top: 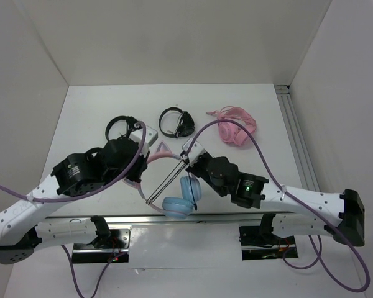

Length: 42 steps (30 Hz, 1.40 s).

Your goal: Wrap the headphones

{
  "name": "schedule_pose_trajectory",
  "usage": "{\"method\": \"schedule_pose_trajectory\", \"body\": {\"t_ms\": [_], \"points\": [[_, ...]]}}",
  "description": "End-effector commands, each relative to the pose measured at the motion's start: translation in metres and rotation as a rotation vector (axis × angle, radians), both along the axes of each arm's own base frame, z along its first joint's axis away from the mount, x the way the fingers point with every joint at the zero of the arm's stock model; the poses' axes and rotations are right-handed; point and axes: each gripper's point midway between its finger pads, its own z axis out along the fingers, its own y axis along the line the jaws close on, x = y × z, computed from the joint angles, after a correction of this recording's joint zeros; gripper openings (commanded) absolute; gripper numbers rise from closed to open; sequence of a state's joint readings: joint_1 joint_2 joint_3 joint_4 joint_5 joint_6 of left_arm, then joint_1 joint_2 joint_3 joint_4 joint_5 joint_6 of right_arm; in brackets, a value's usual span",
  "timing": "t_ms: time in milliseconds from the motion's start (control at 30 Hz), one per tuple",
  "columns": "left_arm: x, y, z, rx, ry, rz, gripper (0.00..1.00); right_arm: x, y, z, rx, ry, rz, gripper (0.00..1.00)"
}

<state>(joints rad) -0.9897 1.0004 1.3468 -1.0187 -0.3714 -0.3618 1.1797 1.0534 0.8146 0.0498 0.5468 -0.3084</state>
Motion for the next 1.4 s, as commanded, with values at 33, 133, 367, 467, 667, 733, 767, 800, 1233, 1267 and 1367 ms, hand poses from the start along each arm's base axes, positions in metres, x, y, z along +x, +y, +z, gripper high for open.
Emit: {"method": "schedule_pose_trajectory", "body": {"t_ms": [33,133,367,467,667,733,767,800,1233,1267,1367], "points": [[-0.021,-0.002,0.026,-0.070,-0.006,-0.115,0.00,0.026,-0.020,-0.008,0.002,0.000,-0.136,0.20],[-0.016,-0.001,0.029,-0.062,-0.023,-0.093,0.00,0.030,-0.023,-0.020,-0.013,0.021,-0.141,0.30],[0.010,0.005,0.040,-0.046,-0.050,0.041,0.00,0.038,-0.032,-0.035,0.041,0.067,-0.173,0.51],[0.021,0.009,0.041,-0.047,-0.037,0.086,0.00,0.042,-0.039,-0.041,0.055,0.073,-0.189,0.67],[0.044,0.017,0.041,-0.051,-0.032,0.142,0.00,0.052,-0.062,-0.038,0.129,0.092,-0.261,0.84],[0.053,0.017,0.041,-0.057,-0.027,0.164,0.00,0.057,-0.075,-0.034,0.155,0.080,-0.307,1.00],[0.055,0.019,0.040,-0.070,-0.013,0.171,0.00,0.056,-0.078,-0.034,0.157,0.076,-0.316,1.00],[0.058,0.016,0.043,-0.091,-0.021,0.160,0.00,0.059,-0.083,-0.034,0.167,0.078,-0.340,1.00],[0.097,0.026,0.015,-0.146,0.046,0.285,0.00,0.069,-0.114,-0.007,0.244,0.077,-0.537,1.00],[0.103,0.028,0.007,-0.141,0.050,0.311,0.00,0.068,-0.119,0.002,0.256,0.075,-0.559,1.00],[0.111,0.032,-0.005,-0.147,0.063,0.380,0.00,0.066,-0.137,0.018,0.299,0.059,-0.655,1.00]]}}
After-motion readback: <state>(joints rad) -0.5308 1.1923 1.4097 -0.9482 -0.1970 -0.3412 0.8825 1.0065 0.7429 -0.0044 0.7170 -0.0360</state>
